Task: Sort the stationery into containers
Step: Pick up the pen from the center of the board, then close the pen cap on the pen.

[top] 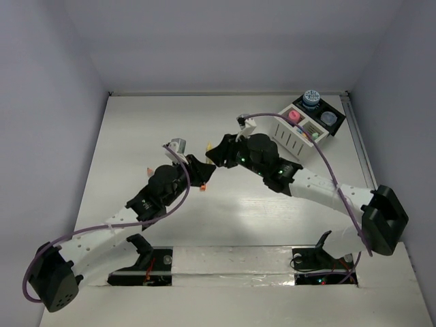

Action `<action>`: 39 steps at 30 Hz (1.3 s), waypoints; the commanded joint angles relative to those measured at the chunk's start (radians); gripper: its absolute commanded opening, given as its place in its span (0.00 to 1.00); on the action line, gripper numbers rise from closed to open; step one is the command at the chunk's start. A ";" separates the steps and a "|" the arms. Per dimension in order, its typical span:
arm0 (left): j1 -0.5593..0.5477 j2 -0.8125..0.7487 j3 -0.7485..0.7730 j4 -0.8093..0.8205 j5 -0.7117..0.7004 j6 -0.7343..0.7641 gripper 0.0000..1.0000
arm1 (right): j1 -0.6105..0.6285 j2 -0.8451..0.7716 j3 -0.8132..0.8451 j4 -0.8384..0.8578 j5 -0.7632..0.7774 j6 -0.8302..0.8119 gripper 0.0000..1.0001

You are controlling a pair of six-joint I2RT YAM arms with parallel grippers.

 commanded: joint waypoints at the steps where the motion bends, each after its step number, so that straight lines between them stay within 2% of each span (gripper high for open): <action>1: -0.003 -0.045 -0.028 0.104 0.040 0.052 0.00 | -0.048 -0.104 -0.050 -0.090 0.017 -0.019 0.52; 2: -0.003 -0.051 -0.036 0.104 0.043 0.058 0.00 | -0.066 -0.130 -0.081 -0.116 0.029 -0.022 0.60; 4: -0.003 -0.060 -0.054 0.109 0.054 0.091 0.00 | -0.086 -0.222 -0.124 -0.185 0.051 -0.027 0.63; 7: -0.003 -0.063 -0.060 0.109 0.073 0.134 0.00 | -0.122 -0.337 -0.219 -0.325 0.123 -0.004 0.63; 13: -0.003 -0.063 -0.080 0.170 0.132 0.172 0.00 | -0.195 -0.434 -0.366 -0.642 0.276 0.111 0.59; 15: -0.003 -0.062 -0.099 0.196 0.158 0.175 0.00 | -0.217 -0.464 -0.379 -0.720 0.339 0.162 0.63; 17: -0.003 -0.054 -0.111 0.227 0.169 0.183 0.00 | -0.267 -0.494 -0.400 -0.782 0.336 0.210 0.67; 20: -0.003 -0.052 -0.126 0.243 0.183 0.192 0.00 | -0.361 -0.547 -0.438 -0.773 0.282 0.207 0.70; 24: -0.003 -0.078 -0.151 0.242 0.186 0.198 0.00 | -0.441 -0.471 -0.412 -0.782 0.297 0.150 0.69; 27: -0.003 -0.106 -0.165 0.239 0.185 0.194 0.00 | -0.476 -0.439 -0.426 -0.738 0.174 0.168 0.58; 31: -0.003 -0.115 -0.162 0.234 0.188 0.190 0.00 | -0.488 -0.396 -0.455 -0.603 0.099 0.191 0.57; 39: -0.003 -0.117 -0.165 0.231 0.186 0.189 0.00 | -0.577 -0.250 -0.486 -0.455 0.089 0.174 0.70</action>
